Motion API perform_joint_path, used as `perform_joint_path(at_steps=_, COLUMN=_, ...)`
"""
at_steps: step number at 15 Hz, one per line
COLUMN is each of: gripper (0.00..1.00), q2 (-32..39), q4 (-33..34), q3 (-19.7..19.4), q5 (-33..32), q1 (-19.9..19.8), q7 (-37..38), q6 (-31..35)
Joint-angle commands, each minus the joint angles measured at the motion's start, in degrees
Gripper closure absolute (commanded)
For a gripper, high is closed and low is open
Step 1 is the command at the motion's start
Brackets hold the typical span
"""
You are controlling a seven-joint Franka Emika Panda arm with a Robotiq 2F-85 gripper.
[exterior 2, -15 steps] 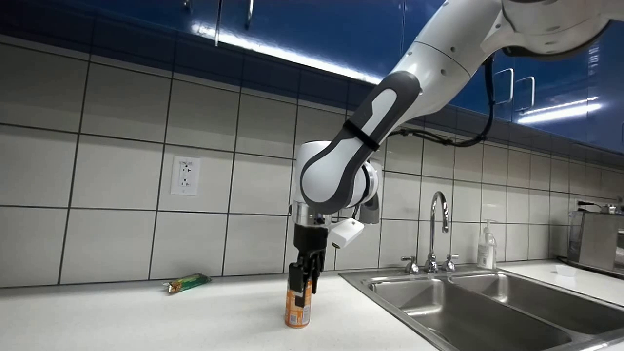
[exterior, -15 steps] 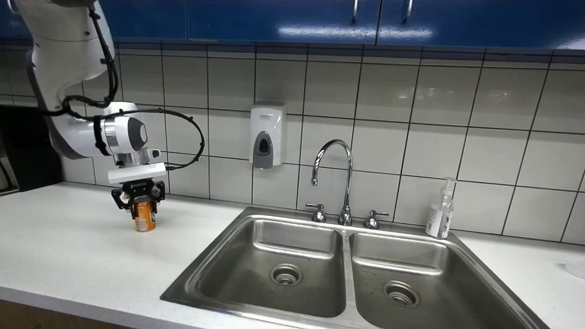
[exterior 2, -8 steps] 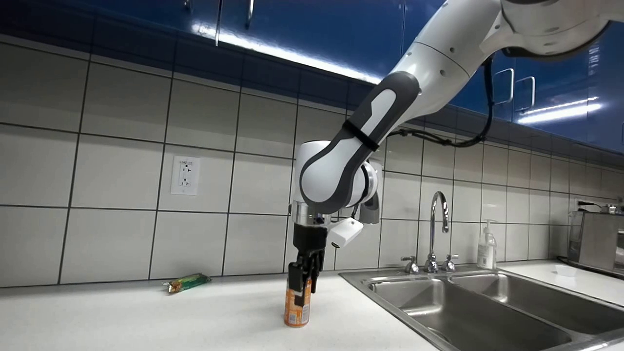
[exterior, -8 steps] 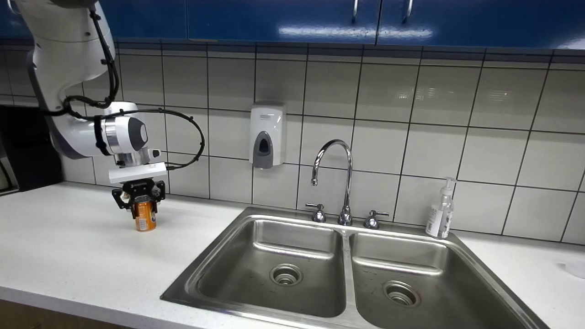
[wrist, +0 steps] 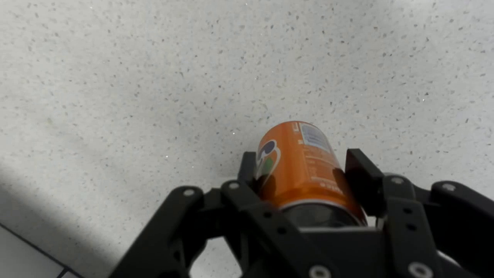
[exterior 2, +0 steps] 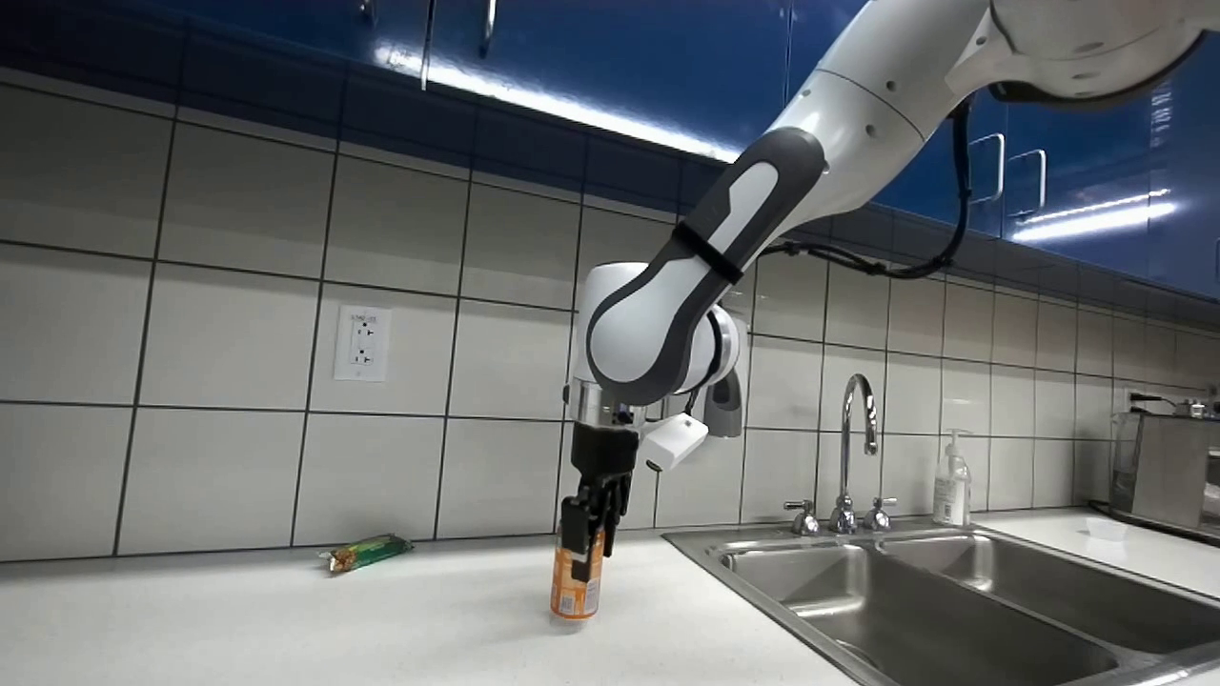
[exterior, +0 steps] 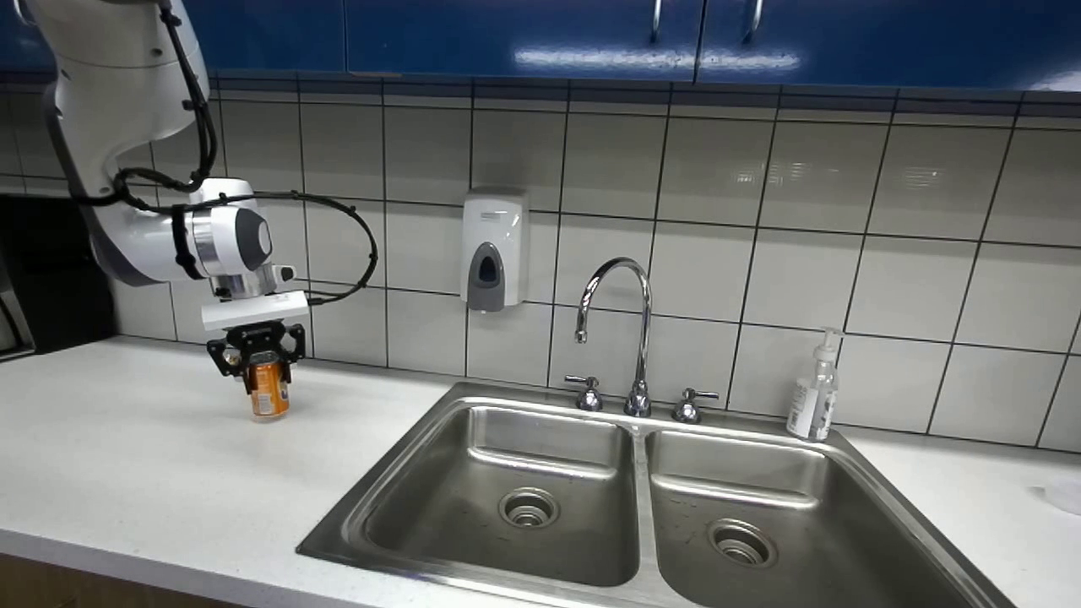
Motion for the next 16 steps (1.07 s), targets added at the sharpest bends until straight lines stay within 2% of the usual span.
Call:
perform_joint_path(at_steps=1, gripper=0.64, q2=-4.69, q4=-3.08, q3=1.09, q5=0.25, q1=-1.38, q7=-1.24, q6=1.41)
perform_joint_path(at_steps=10, gripper=0.64, q2=-12.2, q4=-9.05, q3=0.7, q5=3.91, q1=-4.0, q7=-0.89, q6=1.82)
perform_joint_path(at_steps=16, gripper=0.64, q2=-13.68, q4=-9.73, q3=-1.39, q5=6.67, q1=-7.54, q7=-0.85, q6=1.31)
